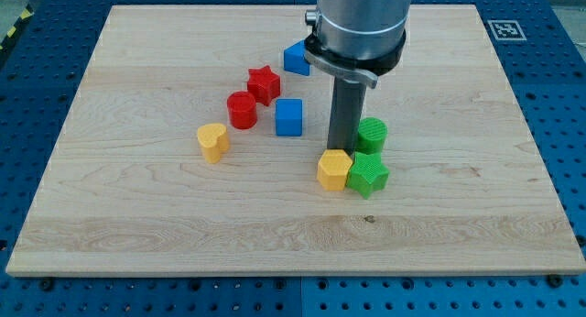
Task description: Move yellow heart to the yellow hexagon
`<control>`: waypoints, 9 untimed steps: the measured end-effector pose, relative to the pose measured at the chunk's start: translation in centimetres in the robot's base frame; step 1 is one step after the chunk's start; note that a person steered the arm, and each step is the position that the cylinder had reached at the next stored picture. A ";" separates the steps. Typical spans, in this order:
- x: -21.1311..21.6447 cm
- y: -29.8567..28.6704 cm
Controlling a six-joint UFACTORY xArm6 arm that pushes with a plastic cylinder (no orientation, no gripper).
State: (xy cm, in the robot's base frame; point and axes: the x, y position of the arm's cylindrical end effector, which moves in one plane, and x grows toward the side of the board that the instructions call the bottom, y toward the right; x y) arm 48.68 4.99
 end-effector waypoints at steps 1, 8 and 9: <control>1.7 -1.4; -4.9 -24.4; -6.7 -24.8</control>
State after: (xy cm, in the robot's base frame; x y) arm 41.96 -19.84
